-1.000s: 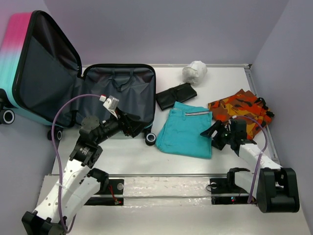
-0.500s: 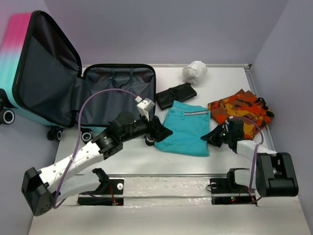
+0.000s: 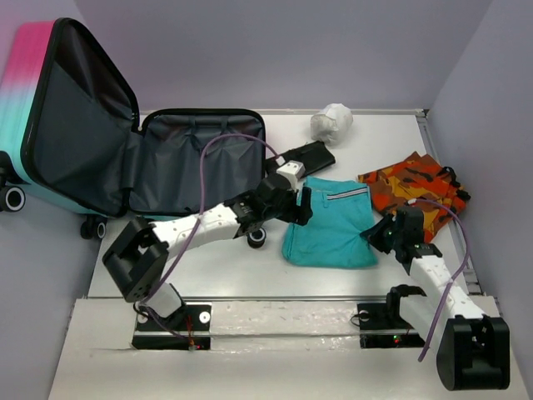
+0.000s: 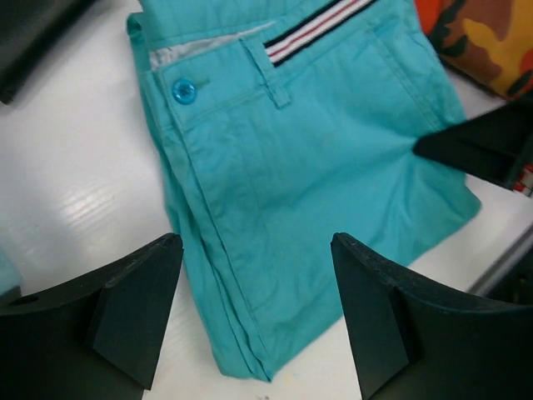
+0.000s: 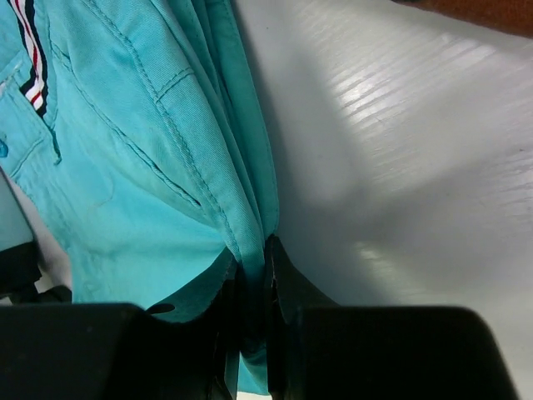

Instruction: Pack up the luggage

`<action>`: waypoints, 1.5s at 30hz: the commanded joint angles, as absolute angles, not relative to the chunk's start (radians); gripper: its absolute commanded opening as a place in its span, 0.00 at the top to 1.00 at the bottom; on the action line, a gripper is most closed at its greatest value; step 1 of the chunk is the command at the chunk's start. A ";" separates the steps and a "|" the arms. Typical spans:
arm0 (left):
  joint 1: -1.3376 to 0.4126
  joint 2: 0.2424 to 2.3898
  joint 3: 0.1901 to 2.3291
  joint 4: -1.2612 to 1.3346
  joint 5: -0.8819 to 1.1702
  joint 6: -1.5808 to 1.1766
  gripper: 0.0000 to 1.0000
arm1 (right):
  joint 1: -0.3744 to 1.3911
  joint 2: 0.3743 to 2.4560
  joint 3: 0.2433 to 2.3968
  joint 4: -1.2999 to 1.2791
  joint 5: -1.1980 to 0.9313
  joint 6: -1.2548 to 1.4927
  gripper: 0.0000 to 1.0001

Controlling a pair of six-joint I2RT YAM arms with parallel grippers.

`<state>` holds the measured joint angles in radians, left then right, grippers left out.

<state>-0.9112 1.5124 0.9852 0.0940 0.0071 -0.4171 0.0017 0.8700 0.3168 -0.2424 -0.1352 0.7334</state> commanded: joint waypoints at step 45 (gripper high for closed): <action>-0.822 1.588 1.115 0.255 0.012 -0.434 0.94 | 0.000 0.696 0.552 -0.261 -0.314 0.698 0.93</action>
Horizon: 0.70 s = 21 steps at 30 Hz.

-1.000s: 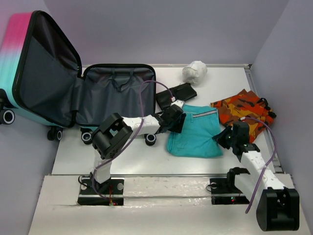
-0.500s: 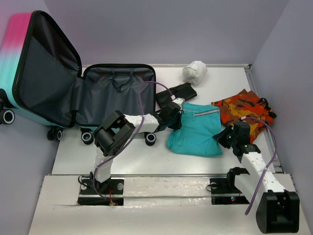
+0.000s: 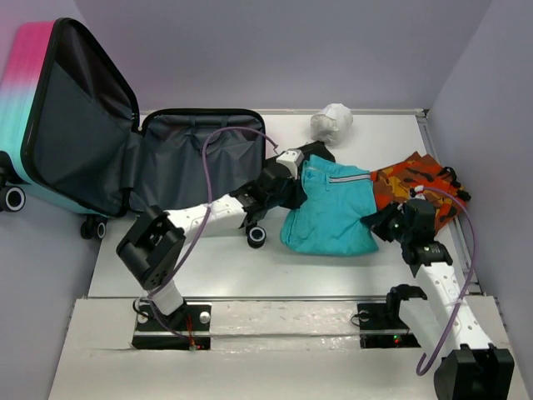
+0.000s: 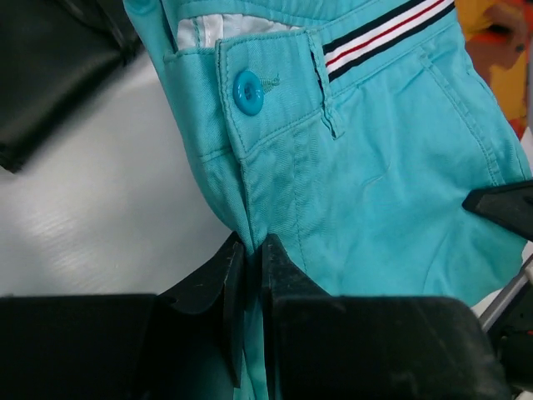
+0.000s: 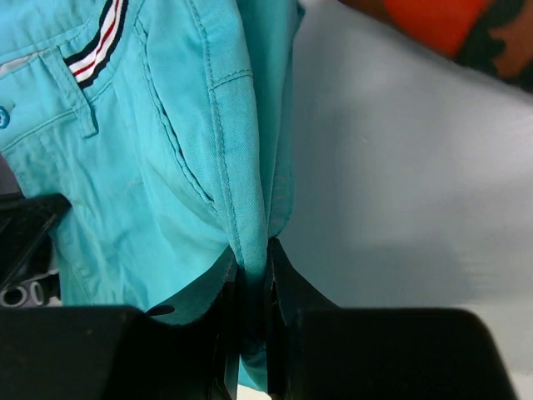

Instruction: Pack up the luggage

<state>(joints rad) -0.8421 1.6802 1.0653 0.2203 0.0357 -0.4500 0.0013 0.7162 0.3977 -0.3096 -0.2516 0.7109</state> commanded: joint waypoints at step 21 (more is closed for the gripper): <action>-0.175 1.529 1.538 -0.161 0.040 -0.382 0.94 | 0.512 1.627 1.388 0.052 -0.258 0.802 0.93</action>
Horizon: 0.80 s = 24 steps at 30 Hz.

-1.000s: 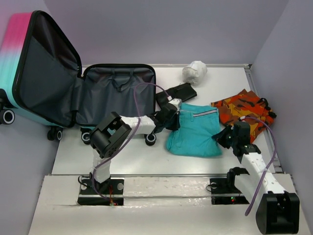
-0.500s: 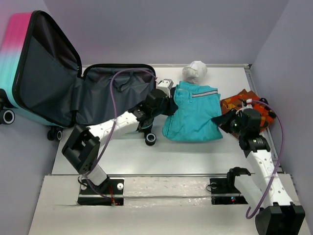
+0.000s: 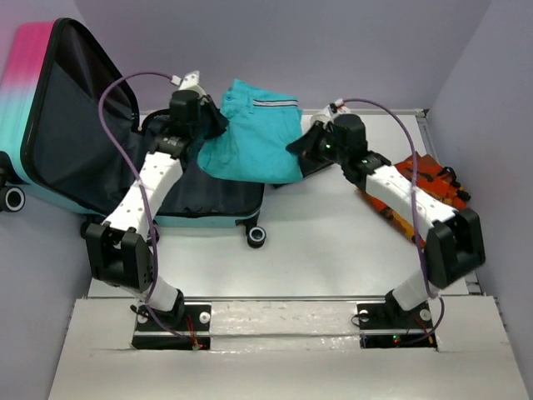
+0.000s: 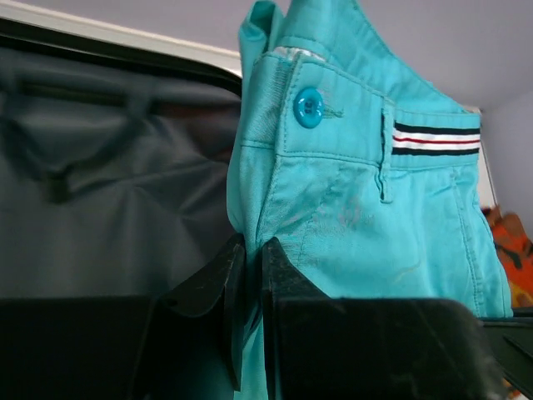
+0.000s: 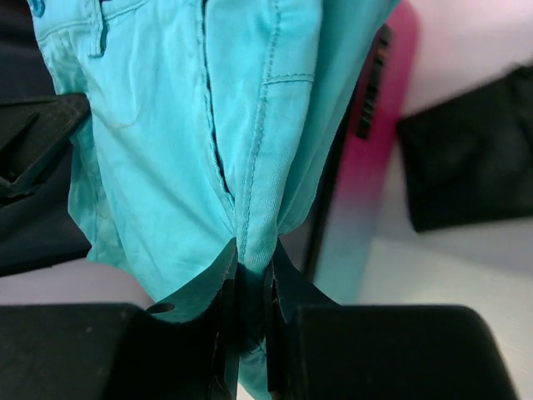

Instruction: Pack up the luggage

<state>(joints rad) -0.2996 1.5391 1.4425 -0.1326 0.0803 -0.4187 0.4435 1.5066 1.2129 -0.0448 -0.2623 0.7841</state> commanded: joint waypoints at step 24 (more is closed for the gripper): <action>-0.039 1.527 1.422 -0.160 -0.270 -0.299 0.01 | 0.690 2.218 1.985 -0.242 -0.192 0.690 0.00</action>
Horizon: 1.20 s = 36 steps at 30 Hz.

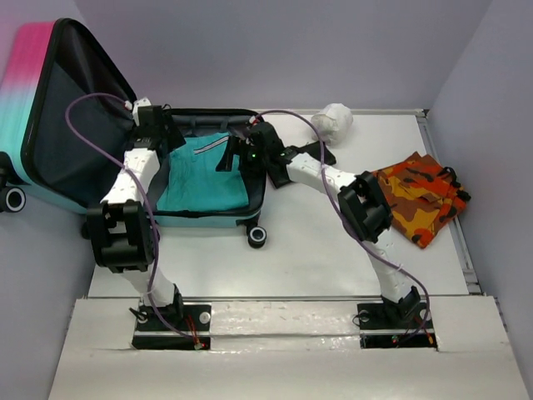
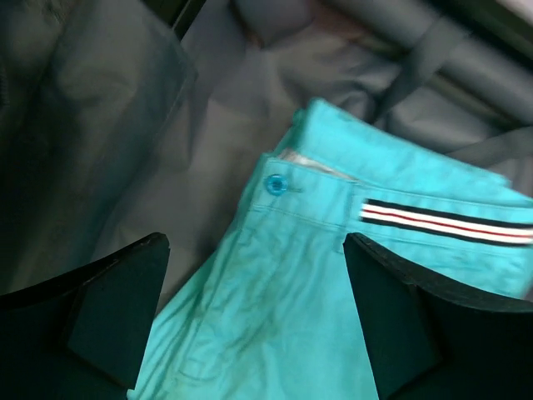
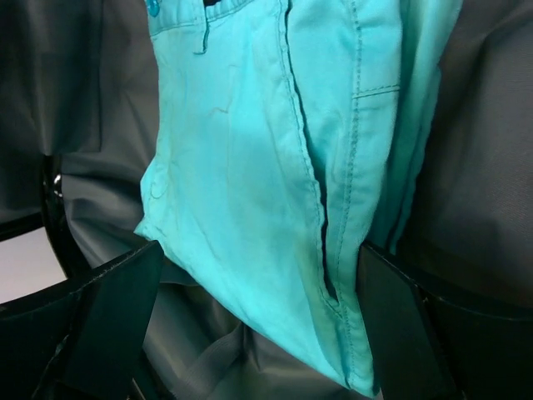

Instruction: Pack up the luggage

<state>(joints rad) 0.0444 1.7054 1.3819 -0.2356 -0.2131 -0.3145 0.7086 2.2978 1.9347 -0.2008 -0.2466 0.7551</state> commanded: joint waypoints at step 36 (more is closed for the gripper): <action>-0.318 0.449 0.695 -0.029 0.132 -0.299 0.01 | 0.367 1.976 1.131 0.164 0.210 1.143 0.36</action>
<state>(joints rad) -0.3149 0.4667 0.7235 -0.0937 0.1066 -0.3080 0.3721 1.9045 1.1004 0.0734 0.2268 1.0531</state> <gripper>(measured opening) 0.986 0.668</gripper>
